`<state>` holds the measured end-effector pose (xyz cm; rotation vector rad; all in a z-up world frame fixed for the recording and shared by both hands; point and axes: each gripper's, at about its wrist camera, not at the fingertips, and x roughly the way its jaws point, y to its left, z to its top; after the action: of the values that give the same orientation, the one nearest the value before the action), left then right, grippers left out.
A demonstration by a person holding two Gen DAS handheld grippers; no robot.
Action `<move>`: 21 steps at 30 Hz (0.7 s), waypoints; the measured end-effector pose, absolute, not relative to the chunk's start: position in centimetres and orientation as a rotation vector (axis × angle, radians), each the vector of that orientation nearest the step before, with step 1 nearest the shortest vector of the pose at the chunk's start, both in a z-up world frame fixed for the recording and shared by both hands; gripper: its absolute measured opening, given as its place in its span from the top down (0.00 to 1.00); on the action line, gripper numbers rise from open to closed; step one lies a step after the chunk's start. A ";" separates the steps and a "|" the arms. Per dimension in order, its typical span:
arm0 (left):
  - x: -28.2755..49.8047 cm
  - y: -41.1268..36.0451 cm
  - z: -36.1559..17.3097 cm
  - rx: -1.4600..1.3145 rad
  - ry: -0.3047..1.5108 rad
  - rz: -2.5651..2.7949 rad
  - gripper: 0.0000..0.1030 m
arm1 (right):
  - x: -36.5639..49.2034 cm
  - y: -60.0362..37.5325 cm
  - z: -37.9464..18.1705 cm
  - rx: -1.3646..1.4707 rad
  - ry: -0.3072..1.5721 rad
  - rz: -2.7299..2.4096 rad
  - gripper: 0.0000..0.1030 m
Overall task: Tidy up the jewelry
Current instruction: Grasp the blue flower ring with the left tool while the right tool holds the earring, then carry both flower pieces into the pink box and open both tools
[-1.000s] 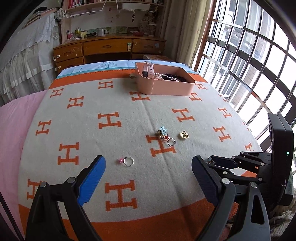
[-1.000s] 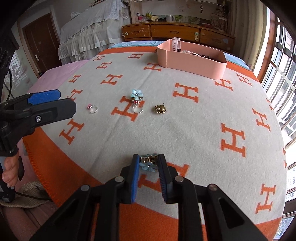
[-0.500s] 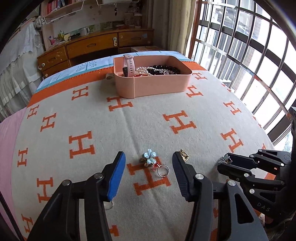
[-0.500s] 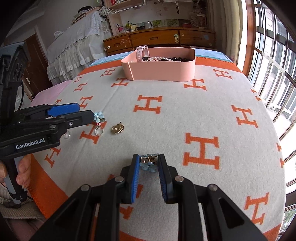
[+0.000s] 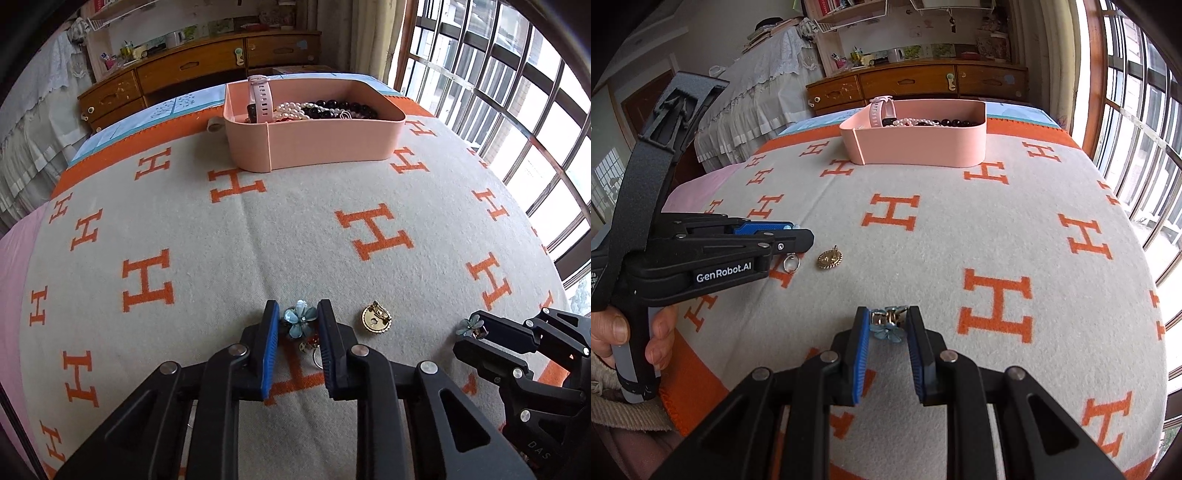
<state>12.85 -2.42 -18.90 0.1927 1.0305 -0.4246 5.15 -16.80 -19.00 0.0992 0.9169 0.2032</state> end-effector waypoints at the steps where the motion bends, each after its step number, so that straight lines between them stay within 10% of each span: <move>1: 12.8 -2.3 -18.5 0.193 1.025 -0.423 0.85 | 5.2 -16.9 -19.0 0.103 0.917 0.205 0.80; 21: 15.3 -3.9 0.4 0.242 0.721 -0.498 0.85 | 10.7 -20.1 -5.8 0.157 0.760 0.191 0.81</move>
<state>15.29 -3.93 0.40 0.2416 0.7214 -0.4976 10.71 -20.13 -5.77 0.1573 0.7598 0.1909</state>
